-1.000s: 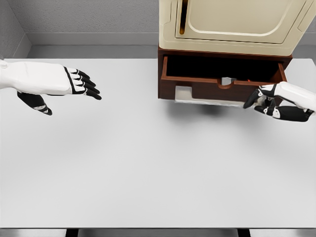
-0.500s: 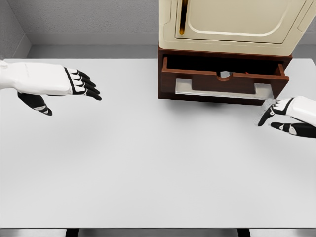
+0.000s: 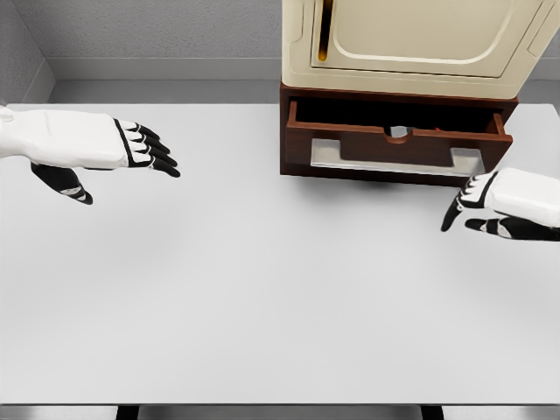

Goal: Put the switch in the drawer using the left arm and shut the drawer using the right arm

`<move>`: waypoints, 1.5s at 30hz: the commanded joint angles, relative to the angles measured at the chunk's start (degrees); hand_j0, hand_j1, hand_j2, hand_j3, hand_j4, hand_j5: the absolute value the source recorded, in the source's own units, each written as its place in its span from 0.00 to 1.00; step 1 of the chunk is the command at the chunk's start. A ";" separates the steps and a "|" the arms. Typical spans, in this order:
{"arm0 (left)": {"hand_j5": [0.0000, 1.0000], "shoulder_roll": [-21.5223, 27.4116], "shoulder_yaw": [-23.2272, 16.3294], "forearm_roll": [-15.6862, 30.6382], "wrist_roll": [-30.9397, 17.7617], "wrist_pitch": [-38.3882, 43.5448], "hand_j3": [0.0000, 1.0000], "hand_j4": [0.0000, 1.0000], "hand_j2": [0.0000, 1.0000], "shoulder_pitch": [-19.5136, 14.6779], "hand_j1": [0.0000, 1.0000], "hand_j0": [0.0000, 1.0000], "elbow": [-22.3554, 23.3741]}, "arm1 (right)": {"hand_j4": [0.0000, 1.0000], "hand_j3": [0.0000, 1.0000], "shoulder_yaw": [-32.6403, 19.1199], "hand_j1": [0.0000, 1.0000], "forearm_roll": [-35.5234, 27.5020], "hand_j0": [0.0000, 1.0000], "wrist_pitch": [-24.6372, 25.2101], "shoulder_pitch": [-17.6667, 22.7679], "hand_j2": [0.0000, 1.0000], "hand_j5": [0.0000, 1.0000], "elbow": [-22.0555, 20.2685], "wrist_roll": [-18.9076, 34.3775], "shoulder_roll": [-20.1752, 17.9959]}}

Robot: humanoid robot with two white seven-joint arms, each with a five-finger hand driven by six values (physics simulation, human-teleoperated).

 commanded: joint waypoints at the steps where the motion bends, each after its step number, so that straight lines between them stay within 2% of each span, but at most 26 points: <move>1: 1.00 0.04 0.07 0.29 0.02 0.15 1.00 1.00 1.00 0.00 1.00 1.00 0.00 | 0.53 0.53 5.31 0.53 1.22 0.53 0.14 -0.26 0.53 0.53 -0.03 -0.01 0.03; 3: 1.00 0.04 0.07 0.29 0.02 0.15 1.00 1.00 1.00 0.00 1.00 1.00 0.00 | 0.53 0.53 7.24 0.53 1.32 0.53 0.14 -2.02 0.53 0.53 -0.03 -0.01 0.21; 6: 1.00 0.04 0.07 0.29 0.02 0.15 1.00 1.00 1.00 0.00 1.00 1.00 0.00 | 0.53 0.53 11.46 0.53 1.40 0.53 0.14 -6.76 0.53 0.53 0.06 -0.01 1.79; 11: 1.00 0.04 0.07 0.29 0.02 0.15 1.00 1.00 1.00 0.09 1.00 1.00 0.00 | 0.53 0.53 13.14 0.53 2.11 0.53 0.14 -9.93 0.53 0.53 1.64 -0.01 3.99; 20: 1.00 0.04 0.07 0.29 0.02 0.15 1.00 1.00 1.00 0.09 1.00 1.00 0.00 | 0.54 0.54 12.87 0.54 1.84 0.54 0.14 -13.10 0.54 0.54 10.52 -0.01 5.31; 35: 1.00 0.04 0.07 0.29 0.02 0.15 1.00 1.00 1.00 0.26 1.00 1.00 0.00 | 0.55 0.55 12.87 0.55 1.23 0.55 0.14 -18.63 0.55 0.55 20.36 -0.01 8.12; 40: 1.00 0.04 0.07 0.29 0.02 0.15 1.00 1.00 1.00 0.26 1.00 1.00 0.00 | 0.55 0.55 13.31 0.55 1.76 0.55 0.14 -18.81 0.55 0.55 19.75 -0.01 8.38; 42: 1.00 0.04 0.07 0.29 0.02 0.15 1.00 1.00 1.00 0.26 1.00 1.00 -0.09 | 0.55 0.55 13.40 0.55 1.84 0.55 0.14 -17.67 0.55 0.55 17.55 -0.01 7.77; 45: 1.00 0.04 -0.37 0.02 0.02 0.15 1.00 1.00 1.00 1.31 1.00 1.00 0.00 | 0.55 0.55 12.96 0.55 2.28 0.55 0.14 -11.96 0.55 0.55 7.98 -0.01 4.43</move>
